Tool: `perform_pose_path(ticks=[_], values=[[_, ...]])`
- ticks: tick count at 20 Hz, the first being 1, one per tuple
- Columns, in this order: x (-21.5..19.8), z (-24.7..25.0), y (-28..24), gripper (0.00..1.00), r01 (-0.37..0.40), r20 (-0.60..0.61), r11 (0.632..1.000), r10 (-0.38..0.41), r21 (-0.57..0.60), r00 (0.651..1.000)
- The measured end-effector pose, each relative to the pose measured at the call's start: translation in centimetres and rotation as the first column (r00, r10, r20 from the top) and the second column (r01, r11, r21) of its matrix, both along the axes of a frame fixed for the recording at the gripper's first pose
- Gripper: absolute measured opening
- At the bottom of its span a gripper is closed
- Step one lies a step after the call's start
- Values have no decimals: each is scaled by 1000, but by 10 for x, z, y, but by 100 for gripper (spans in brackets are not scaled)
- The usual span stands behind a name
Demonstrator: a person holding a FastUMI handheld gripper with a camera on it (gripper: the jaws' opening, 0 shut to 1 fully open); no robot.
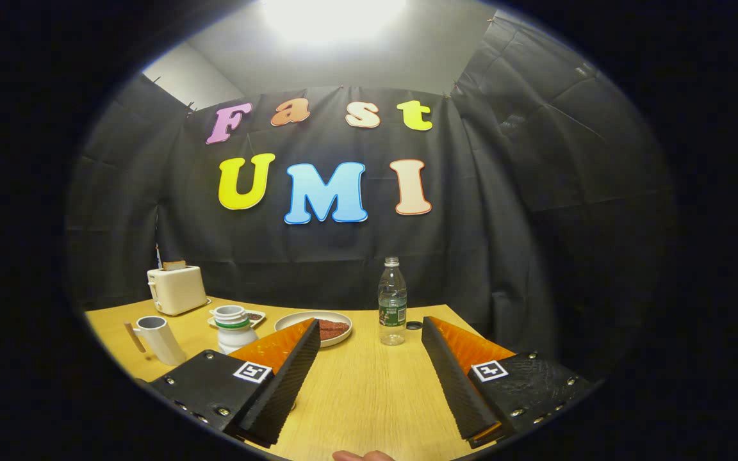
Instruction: Take the bottle from table, then pour the juice into the cup, finally place the bottle on the coaster
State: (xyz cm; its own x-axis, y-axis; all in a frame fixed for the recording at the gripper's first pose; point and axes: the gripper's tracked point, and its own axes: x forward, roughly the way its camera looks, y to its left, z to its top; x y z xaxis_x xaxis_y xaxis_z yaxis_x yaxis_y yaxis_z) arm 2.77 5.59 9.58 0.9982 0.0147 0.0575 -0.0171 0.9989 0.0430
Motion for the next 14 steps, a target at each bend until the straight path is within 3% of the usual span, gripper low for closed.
perform_pose_path(ticks=[5, 8, 14], values=[[-19, -11, 21, 98, -2, -26, 1000, 2, -18, 1000], [-28, -22, 57, 98, -77, -35, 996, 78, 38, 996], [-19, -45, 95, 98, -114, -53, 993, 114, 15, 992]])
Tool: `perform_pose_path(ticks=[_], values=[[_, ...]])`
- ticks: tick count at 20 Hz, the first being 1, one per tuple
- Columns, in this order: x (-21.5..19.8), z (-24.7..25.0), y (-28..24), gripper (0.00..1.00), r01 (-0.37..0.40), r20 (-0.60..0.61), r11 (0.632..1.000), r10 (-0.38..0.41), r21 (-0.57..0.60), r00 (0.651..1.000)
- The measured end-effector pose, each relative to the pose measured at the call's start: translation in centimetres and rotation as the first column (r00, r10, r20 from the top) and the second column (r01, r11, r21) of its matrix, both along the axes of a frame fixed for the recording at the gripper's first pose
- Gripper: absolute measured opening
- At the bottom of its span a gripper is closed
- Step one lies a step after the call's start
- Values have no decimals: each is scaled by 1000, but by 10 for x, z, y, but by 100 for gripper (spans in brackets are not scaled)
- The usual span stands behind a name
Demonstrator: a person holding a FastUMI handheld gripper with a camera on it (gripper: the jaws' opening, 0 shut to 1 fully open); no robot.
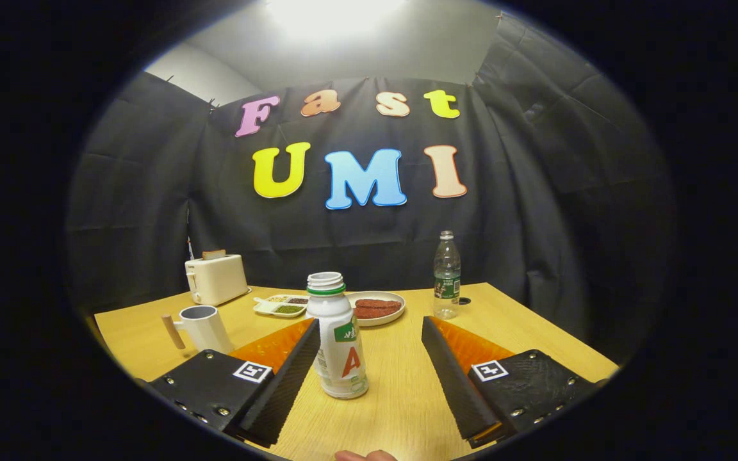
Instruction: Take the bottle from table, then pour the juice into the cup, finally place the bottle on the coaster
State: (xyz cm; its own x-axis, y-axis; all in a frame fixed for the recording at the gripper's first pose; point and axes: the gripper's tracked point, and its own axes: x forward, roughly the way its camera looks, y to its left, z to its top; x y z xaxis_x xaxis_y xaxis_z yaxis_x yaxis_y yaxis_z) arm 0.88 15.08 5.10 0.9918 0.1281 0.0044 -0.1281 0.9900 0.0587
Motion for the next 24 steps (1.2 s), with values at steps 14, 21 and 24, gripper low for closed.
perform_pose_path(ticks=[14, 21, 24], values=[[40, -26, 41, 98, 9, -16, 999, -9, -36, 1000], [64, -41, 45, 98, 51, -30, 998, -52, -38, 998], [70, -45, 47, 98, 57, -39, 998, -58, -28, 998]])
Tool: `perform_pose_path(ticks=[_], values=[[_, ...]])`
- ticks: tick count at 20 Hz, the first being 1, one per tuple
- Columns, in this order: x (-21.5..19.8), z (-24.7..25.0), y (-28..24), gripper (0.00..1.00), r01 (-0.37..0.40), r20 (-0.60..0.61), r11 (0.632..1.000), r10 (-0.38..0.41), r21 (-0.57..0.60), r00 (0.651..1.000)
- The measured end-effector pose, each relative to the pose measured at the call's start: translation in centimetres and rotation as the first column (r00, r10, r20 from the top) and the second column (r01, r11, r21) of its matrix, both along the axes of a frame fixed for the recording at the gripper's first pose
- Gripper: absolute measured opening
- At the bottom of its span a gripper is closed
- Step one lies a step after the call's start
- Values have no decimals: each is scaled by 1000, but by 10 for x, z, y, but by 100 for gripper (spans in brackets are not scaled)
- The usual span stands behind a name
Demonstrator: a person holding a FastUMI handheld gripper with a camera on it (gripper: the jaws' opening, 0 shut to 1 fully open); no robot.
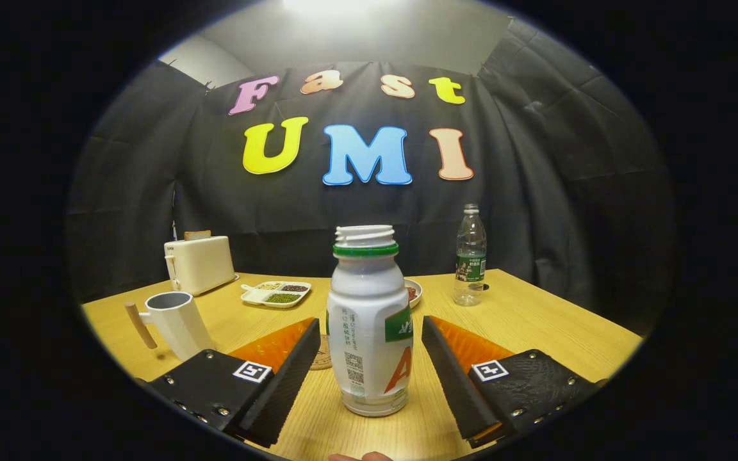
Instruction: Take the bottle from table, then pour the juice into the cup, finally place the bottle on the coaster
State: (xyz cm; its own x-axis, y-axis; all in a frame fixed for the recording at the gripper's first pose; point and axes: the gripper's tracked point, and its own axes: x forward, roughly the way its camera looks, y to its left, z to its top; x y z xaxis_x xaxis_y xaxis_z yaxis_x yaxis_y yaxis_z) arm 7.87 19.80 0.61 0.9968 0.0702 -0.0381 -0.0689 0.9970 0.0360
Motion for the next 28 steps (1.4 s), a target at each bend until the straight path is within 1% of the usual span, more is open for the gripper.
perform_pose_path(ticks=[2, 4, 5, 6, 7, 8, 10, 11, 13, 19, 24, 28], values=[[4, -1, 1, 98, 7, 0, 1000, -7, -10, 1000], [7, -1, -2, 98, 32, -1, 999, -32, -27, 999], [8, -2, -1, 95, 30, -7, 999, -30, -34, 1000], [9, -3, 3, 81, 23, -11, 999, -23, -35, 1000], [9, -1, 4, 78, 19, -9, 999, -19, -33, 1000], [9, -2, 4, 72, 13, -7, 1000, -13, -27, 1000], [6, 0, 3, 72, 23, -5, 1000, -23, -18, 1000], [7, 1, 2, 69, 27, -5, 999, -27, -24, 1000], [6, 6, 5, 69, 27, -3, 998, -27, -48, 1000], [0, 31, 18, 69, 9, 33, 984, -3, -180, 999], [0, 33, 37, 69, -39, 4, 947, 42, -320, 999], [0, 33, 51, 69, -66, -15, 904, 66, -421, 998]])
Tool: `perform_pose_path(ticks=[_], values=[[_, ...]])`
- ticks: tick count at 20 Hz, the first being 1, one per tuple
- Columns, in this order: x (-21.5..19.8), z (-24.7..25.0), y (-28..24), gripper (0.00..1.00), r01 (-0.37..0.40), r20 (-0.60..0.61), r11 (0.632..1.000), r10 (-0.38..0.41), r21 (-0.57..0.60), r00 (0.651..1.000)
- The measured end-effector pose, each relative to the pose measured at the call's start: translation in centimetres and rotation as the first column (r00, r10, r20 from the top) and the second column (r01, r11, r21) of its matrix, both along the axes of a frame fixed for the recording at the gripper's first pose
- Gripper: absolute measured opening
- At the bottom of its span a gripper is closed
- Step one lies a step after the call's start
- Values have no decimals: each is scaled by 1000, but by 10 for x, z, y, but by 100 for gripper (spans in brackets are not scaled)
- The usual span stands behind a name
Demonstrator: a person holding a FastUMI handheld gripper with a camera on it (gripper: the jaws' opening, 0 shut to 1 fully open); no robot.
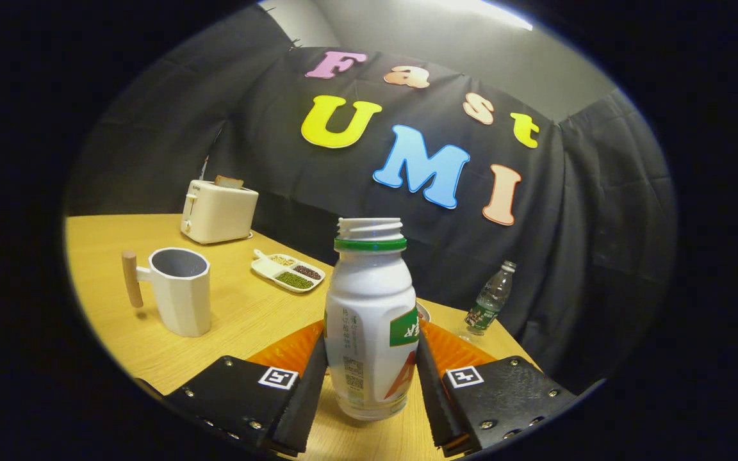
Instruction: Take the bottle from table, then pour the juice into the cup, finally place the bottle on the coaster
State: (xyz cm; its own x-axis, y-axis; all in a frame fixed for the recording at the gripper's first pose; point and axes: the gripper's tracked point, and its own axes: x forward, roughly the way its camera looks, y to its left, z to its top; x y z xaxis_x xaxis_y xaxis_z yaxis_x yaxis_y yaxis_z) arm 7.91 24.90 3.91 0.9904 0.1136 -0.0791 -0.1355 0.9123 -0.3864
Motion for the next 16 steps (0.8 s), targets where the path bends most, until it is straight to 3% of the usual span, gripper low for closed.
perform_pose_path(ticks=[10, 16], values=[[2, -8, 39, 70, -77, -23, 965, 74, -249, 997], [5, -13, 52, 70, -99, -39, 949, 92, -298, 995]])
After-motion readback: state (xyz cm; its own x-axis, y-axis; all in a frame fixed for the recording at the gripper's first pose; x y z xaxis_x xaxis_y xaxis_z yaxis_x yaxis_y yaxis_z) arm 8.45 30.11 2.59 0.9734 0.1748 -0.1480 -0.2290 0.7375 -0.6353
